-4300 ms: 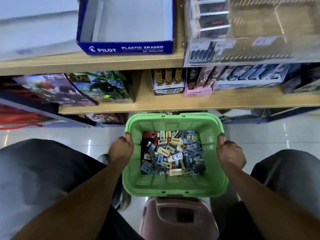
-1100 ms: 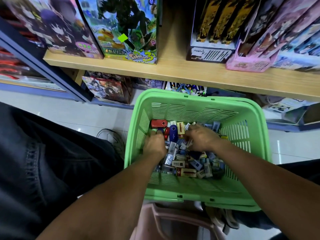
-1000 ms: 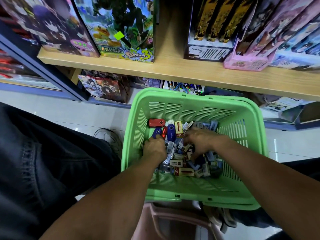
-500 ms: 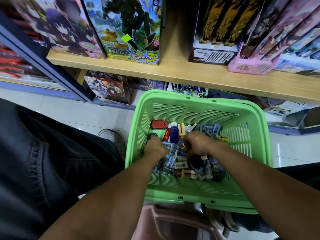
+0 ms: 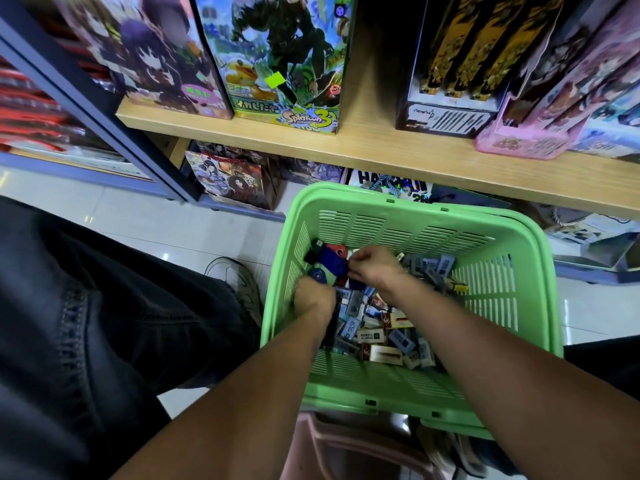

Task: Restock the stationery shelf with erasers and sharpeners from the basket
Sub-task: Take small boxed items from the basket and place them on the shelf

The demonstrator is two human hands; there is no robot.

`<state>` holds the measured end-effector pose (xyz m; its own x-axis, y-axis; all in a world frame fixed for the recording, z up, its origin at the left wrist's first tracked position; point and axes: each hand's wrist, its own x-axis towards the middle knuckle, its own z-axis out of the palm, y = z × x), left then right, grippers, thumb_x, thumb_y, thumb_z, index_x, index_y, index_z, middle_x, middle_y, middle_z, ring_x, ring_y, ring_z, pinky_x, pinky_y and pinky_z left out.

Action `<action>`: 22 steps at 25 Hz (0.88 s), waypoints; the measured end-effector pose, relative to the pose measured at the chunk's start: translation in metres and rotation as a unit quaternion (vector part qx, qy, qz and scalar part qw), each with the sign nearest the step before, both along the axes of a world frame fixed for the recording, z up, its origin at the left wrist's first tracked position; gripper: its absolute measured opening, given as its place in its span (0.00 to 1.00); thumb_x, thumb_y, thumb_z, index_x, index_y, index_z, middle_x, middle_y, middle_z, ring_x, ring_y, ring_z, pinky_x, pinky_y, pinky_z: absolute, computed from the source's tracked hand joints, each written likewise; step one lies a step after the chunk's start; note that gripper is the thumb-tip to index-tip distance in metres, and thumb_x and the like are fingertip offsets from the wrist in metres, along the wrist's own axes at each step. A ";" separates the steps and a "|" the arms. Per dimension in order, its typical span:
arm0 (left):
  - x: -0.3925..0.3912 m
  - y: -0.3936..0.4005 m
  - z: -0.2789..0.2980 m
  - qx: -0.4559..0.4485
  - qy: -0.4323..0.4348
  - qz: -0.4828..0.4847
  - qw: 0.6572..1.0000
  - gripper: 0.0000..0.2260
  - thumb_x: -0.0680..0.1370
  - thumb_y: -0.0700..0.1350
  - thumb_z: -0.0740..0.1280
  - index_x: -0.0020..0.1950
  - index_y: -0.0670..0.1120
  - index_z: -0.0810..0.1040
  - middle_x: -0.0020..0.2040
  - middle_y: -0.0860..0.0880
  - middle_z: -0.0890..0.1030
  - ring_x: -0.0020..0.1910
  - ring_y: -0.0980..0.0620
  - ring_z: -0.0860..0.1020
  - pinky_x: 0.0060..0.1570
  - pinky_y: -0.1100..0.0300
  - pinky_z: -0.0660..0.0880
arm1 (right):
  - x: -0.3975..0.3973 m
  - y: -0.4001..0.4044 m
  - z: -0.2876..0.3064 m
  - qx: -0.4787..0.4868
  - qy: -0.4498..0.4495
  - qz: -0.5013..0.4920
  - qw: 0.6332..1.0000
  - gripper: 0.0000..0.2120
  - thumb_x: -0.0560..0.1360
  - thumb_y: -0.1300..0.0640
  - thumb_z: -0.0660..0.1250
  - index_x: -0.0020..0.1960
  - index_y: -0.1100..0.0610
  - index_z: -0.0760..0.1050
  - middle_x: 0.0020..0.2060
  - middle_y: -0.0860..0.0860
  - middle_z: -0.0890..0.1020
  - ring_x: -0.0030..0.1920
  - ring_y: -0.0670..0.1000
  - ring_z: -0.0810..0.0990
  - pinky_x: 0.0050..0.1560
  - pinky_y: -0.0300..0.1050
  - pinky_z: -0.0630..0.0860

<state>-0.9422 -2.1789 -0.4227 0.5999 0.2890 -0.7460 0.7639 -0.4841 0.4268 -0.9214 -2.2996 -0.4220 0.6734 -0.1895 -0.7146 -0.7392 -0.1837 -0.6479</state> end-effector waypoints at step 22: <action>-0.012 0.013 -0.009 0.153 0.052 -0.539 0.826 0.14 0.80 0.45 0.66 0.64 0.43 0.76 0.62 0.43 0.79 0.61 0.44 0.79 0.56 0.54 0.76 | -0.020 -0.003 -0.012 -0.255 0.029 0.652 0.714 0.28 0.76 0.55 0.67 0.75 0.47 0.66 0.67 0.52 0.75 0.64 0.55 0.75 0.53 0.47 0.75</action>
<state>-0.9543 -2.1658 -0.4318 0.5683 -0.1870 -0.8013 -0.1572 -0.9806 0.1173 -0.9418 -2.3026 -0.4336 0.4876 0.3245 -0.8105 0.2519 -0.9412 -0.2253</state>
